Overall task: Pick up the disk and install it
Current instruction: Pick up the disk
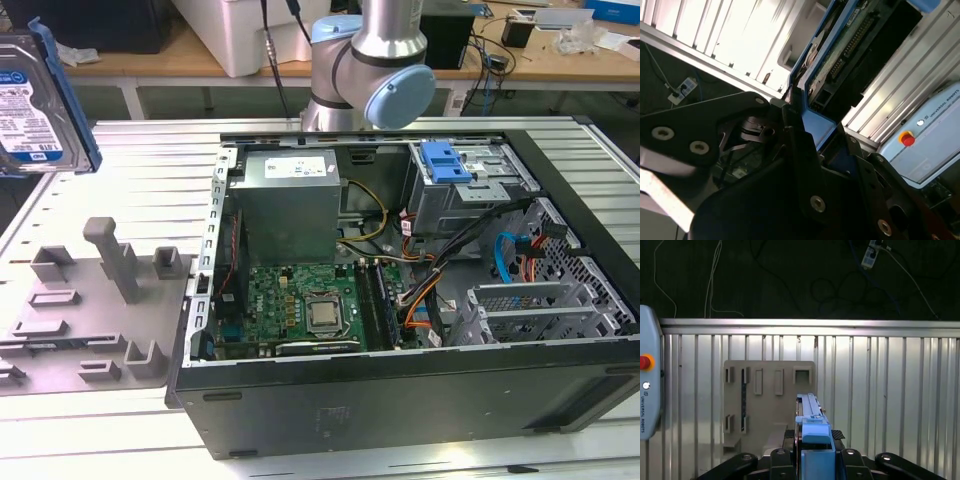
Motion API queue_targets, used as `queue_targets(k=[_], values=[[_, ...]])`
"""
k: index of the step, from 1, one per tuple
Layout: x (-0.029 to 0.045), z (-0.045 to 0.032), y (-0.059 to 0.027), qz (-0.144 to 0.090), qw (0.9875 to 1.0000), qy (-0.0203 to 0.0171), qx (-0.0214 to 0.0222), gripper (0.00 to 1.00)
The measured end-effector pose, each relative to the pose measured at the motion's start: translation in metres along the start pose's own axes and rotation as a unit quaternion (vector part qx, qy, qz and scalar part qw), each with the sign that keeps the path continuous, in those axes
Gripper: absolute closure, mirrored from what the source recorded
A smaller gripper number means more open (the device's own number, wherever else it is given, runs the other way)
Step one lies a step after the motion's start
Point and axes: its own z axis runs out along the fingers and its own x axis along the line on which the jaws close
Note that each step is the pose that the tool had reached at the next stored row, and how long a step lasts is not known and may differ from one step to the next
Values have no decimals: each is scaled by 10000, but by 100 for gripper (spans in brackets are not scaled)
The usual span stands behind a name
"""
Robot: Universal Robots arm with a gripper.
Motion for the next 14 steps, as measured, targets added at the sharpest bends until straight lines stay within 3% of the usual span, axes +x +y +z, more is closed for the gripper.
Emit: queue_targets(k=[14], values=[[29, -73, -300, -36, 9999, -155, 4, 63]])
